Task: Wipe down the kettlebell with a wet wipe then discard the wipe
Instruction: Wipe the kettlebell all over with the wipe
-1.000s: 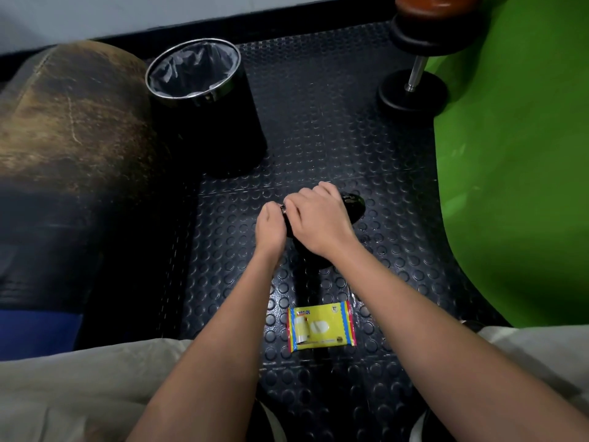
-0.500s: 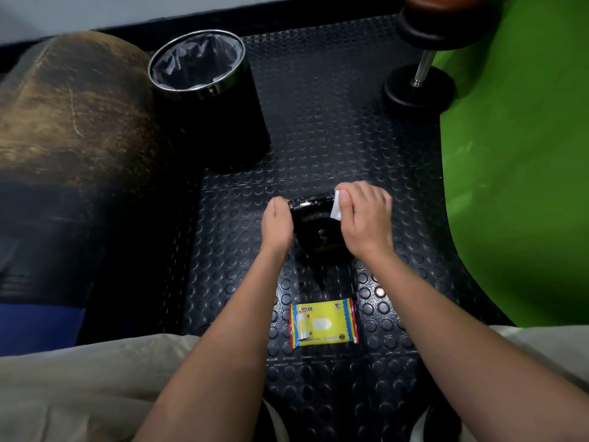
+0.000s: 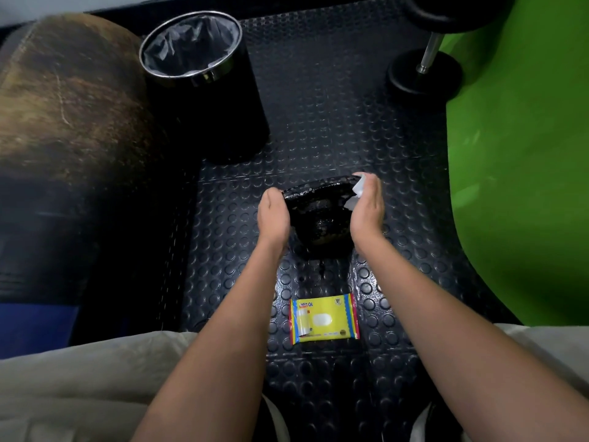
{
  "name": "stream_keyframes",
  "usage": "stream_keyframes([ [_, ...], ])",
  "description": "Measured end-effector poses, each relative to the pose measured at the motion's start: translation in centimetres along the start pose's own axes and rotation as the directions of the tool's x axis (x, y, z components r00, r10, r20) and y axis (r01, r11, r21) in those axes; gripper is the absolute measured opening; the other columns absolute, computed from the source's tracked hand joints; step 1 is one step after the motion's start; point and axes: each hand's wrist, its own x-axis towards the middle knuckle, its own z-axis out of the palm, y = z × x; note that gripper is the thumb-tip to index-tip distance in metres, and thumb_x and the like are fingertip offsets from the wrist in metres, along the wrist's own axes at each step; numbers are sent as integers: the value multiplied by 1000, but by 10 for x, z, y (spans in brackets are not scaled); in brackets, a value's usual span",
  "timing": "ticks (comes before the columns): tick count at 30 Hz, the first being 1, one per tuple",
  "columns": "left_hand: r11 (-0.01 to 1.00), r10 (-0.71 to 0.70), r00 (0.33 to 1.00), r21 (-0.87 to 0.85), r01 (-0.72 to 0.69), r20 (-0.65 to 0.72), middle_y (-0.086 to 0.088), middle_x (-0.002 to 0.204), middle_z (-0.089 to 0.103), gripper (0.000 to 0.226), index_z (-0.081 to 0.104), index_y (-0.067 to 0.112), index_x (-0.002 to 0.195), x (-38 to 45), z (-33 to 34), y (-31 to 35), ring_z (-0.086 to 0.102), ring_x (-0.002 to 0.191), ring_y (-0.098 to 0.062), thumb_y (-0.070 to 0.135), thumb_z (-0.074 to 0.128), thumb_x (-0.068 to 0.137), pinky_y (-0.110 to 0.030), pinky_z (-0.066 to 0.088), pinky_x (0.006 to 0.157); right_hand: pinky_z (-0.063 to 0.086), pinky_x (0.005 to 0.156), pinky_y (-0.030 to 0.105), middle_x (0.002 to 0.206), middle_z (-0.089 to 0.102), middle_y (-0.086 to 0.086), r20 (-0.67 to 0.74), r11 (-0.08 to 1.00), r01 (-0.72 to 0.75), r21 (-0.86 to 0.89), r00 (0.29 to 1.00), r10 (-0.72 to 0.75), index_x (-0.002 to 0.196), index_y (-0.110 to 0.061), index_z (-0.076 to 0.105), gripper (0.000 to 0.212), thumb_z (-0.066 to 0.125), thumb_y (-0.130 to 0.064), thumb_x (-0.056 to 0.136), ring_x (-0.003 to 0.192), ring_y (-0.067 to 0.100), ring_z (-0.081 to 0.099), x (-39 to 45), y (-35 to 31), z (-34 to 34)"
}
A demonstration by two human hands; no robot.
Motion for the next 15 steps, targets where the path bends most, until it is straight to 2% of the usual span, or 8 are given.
stream_keyframes([
  [2, 1000, -23, 1000, -7, 23, -10, -1, 86, 38, 21, 35, 19, 80, 1, 0, -1, 36, 80, -16, 25, 27, 99, -32, 35, 71, 37, 94, 31, 119, 51, -4, 50, 966, -228, 118, 973, 224, 124, -26, 55, 38, 27, -46, 106, 110, 17, 47, 4, -6, 1],
  [4, 999, -37, 999, -22, 37, -11, -2, 86, 38, 20, 35, 19, 82, 1, 0, -2, 36, 80, -16, 26, 27, 98, -32, 35, 71, 36, 110, 39, 132, 47, 5, 93, 897, -412, 158, 911, 402, 142, -20, 46, 55, 28, -55, 104, 125, 23, 46, 5, -9, 0],
  [7, 998, -51, 999, -33, 50, -10, 0, 84, 38, 20, 35, 20, 80, 0, -1, -1, 36, 79, -16, 27, 28, 97, -34, 35, 72, 33, 116, 47, 149, 43, 10, 110, 846, -505, 168, 863, 493, 148, -15, 40, 64, 29, -58, 102, 135, 28, 43, 7, -14, 1],
  [9, 998, -61, 998, -35, 61, -9, 0, 83, 37, 20, 34, 20, 78, 1, -1, -1, 35, 78, -16, 27, 28, 96, -34, 34, 72, 33, 115, 45, 149, 43, 10, 101, 855, -484, 189, 875, 473, 148, -15, 41, 59, 28, -53, 104, 135, 28, 43, 6, -19, 3],
  [11, 997, -66, 998, -39, 66, -2, 2, 81, 35, 21, 32, 21, 77, 1, -2, -1, 34, 78, -16, 27, 28, 96, -35, 34, 72, 38, 105, 38, 141, 47, 7, 74, 895, -408, 180, 913, 401, 146, -19, 42, 51, 25, -46, 106, 123, 23, 48, 2, -21, 3],
  [13, 996, -69, 998, -48, 69, 5, 1, 82, 36, 20, 33, 22, 77, 1, -2, -1, 34, 79, -16, 29, 28, 96, -35, 34, 73, 41, 82, 30, 125, 52, 1, 36, 954, -270, 132, 963, 268, 136, -21, 49, 41, 25, -36, 107, 101, 16, 51, -4, -20, 5],
  [14, 996, -77, 997, -48, 77, 6, 1, 82, 36, 20, 33, 22, 78, 1, -2, -1, 34, 79, -17, 29, 28, 96, -35, 35, 73, 40, 76, 28, 120, 53, -2, 13, 979, -182, 88, 983, 182, 130, -22, 53, 37, 27, -32, 106, 98, 16, 52, -6, -18, 6],
  [15, 996, -81, 997, -48, 81, 7, 1, 83, 36, 20, 33, 22, 78, 1, -2, 0, 34, 79, -16, 29, 28, 96, -35, 35, 73, 41, 77, 30, 119, 54, -3, -4, 995, -95, 27, 995, 95, 125, -23, 56, 34, 29, -30, 104, 102, 17, 52, -7, -17, 7],
])
